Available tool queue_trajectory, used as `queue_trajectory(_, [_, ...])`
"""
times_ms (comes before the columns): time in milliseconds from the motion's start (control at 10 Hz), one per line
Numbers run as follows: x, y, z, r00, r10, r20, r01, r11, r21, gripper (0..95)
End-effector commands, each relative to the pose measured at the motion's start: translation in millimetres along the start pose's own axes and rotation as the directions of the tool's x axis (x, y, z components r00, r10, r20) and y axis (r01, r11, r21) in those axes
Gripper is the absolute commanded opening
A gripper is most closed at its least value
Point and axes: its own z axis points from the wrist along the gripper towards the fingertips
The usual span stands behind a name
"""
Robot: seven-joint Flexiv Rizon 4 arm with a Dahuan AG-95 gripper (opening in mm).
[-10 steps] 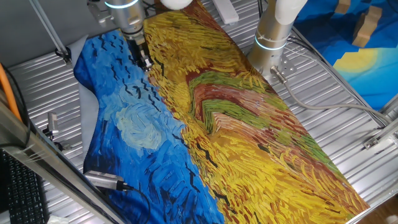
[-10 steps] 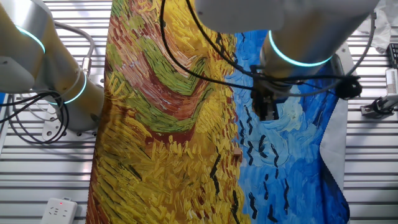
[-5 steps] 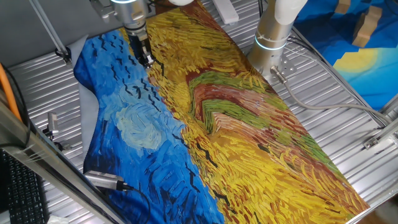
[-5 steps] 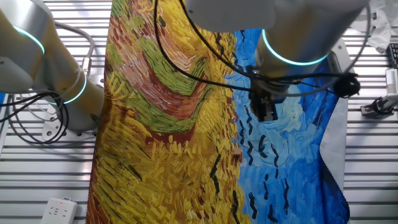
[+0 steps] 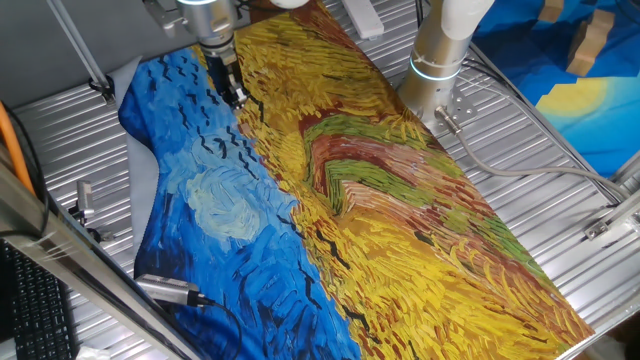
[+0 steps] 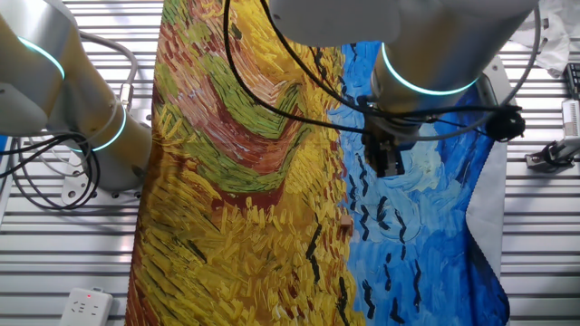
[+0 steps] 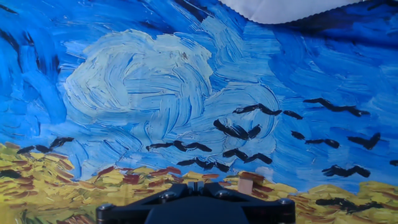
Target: Pick up the small block on the left and move it to the right
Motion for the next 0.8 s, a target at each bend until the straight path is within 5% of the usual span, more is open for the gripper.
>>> queue_trajectory(100, [-2.1, 0.4, 0.3, 1.000, 0.001, -0.001, -0.001, 1.000, -0.007, 0.0])
queue_trajectory(500, [-2.1, 0.4, 0.3, 0.996, 0.080, -0.046, -0.079, 0.997, 0.011, 0.0])
queue_trajectory(800, [-2.1, 0.4, 0.3, 0.992, 0.117, -0.042, -0.116, 0.993, 0.024, 0.0])
